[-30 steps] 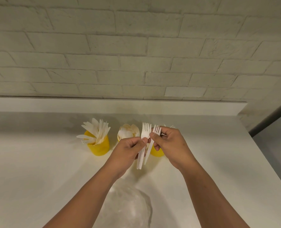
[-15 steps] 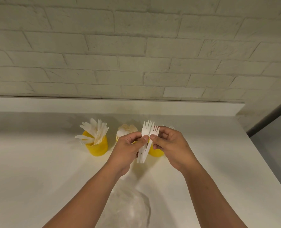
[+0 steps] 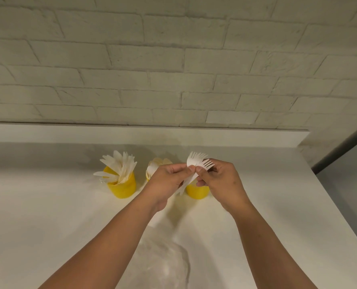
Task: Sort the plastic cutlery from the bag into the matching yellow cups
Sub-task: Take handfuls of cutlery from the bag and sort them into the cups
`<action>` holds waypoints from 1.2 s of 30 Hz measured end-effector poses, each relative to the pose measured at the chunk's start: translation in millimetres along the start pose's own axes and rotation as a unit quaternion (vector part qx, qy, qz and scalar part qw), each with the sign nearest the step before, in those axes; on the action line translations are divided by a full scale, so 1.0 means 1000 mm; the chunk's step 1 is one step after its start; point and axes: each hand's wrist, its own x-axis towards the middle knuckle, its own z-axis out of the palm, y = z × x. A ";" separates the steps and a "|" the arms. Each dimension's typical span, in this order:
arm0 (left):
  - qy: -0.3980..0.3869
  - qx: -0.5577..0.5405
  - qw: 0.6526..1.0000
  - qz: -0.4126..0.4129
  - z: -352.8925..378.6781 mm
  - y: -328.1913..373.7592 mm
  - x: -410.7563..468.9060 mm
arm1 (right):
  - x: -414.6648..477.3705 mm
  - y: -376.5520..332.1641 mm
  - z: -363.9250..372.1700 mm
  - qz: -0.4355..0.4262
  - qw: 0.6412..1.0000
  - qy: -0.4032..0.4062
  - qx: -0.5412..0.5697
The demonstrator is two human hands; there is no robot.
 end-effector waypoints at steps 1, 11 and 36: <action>-0.007 0.012 1.000 0.005 0.000 0.005 0.003 | 0.002 -0.001 -0.003 -0.008 1.000 0.003 0.000; 0.026 0.087 0.994 0.066 0.004 0.047 0.043 | 0.034 -0.027 -0.043 -0.058 0.994 0.043 -0.076; 0.138 0.072 0.978 0.141 0.021 0.008 0.058 | 0.054 0.034 -0.017 -0.144 0.945 0.084 -0.281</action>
